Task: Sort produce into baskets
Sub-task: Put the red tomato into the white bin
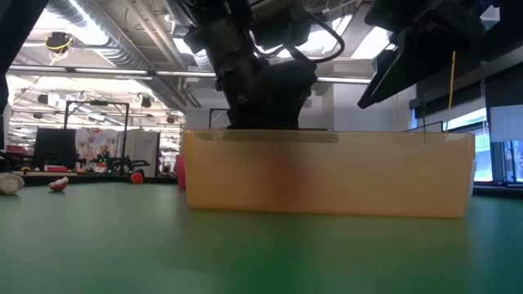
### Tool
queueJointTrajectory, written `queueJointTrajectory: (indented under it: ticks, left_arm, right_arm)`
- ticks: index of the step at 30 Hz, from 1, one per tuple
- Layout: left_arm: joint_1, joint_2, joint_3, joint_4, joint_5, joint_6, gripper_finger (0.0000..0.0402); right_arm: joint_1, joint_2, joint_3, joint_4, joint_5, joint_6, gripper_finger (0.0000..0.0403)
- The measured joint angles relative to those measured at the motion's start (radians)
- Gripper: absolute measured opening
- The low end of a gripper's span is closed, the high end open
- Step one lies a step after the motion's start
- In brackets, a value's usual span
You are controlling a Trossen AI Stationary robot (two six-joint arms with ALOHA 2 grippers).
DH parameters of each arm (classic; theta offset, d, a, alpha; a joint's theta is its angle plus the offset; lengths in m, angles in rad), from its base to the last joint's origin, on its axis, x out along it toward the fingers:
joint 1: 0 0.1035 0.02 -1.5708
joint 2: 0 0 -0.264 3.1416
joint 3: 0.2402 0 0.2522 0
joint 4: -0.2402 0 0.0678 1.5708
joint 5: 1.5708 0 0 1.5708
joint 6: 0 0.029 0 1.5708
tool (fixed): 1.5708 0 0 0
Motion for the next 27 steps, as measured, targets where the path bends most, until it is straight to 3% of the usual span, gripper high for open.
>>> queueJointTrajectory:
  ticks: [4,16,27]
  left_arm:
    - [0.000,-0.020,0.000,-0.007,0.000,0.020,0.0275]
    - [-0.043,-0.217,0.001,0.046,-0.088,0.103,0.0289]
    - [-0.070,-0.232,0.000,0.214,-0.087,0.175,0.0293]
  right_arm:
    - [0.000,0.000,0.000,0.001,0.000,-0.008,0.0312]
    - [0.000,0.000,0.000,0.161,-0.079,-0.069,0.0312]
    - [0.001,0.009,0.000,0.325,-0.129,-0.111,0.0312]
